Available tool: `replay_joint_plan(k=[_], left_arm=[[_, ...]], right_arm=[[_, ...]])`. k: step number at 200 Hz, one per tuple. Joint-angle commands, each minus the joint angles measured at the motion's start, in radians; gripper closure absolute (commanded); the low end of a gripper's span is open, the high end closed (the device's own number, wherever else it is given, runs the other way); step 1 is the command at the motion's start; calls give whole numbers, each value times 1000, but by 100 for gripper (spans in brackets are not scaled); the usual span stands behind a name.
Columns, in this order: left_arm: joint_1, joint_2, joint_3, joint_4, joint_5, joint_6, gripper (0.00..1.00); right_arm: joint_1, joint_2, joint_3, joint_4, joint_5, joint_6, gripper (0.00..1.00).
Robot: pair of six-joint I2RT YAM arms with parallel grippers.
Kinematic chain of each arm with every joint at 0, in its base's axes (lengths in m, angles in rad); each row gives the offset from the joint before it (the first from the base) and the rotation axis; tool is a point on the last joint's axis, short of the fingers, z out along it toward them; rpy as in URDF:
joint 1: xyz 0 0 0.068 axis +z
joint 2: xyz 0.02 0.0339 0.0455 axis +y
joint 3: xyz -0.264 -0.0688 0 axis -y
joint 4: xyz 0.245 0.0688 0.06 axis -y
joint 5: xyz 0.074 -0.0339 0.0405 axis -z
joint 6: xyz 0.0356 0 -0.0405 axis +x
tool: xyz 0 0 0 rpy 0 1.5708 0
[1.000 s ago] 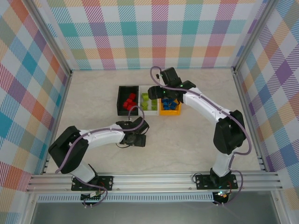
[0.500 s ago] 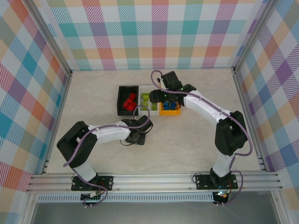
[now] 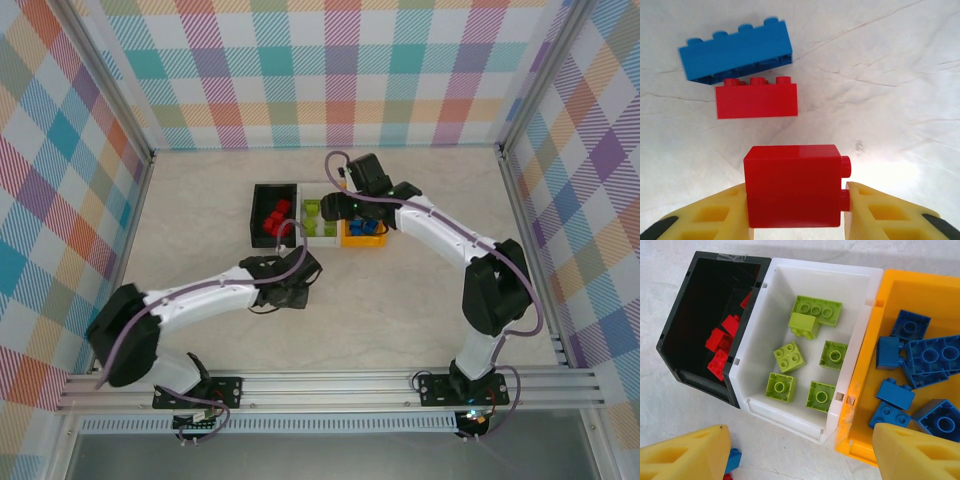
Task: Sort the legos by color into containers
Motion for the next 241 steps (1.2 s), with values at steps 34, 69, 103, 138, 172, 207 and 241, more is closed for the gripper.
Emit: replay_joint_plan(k=[34, 69, 103, 138, 172, 207, 241], left_arm=[[231, 47, 216, -21, -62, 85, 58], [330, 292, 433, 10, -77, 125, 58], [384, 459, 581, 3, -81, 124, 58], [402, 546, 678, -35, -79, 113, 45], [395, 467, 625, -28, -49, 94, 14], [293, 253, 424, 2, -34, 79, 8], [164, 105, 181, 1, 9, 23, 7]], right_arm=[[-24, -65, -52, 37, -1, 37, 25], [-27, -96, -89, 35, 1, 41, 25], [-27, -133, -134, 43, 2, 44, 25], [-27, -159, -167, 57, -1, 50, 25], [-27, -176, -183, 62, -10, 50, 23], [-27, -189, -204, 70, -4, 49, 23], [-29, -179, -228, 84, -5, 54, 23]])
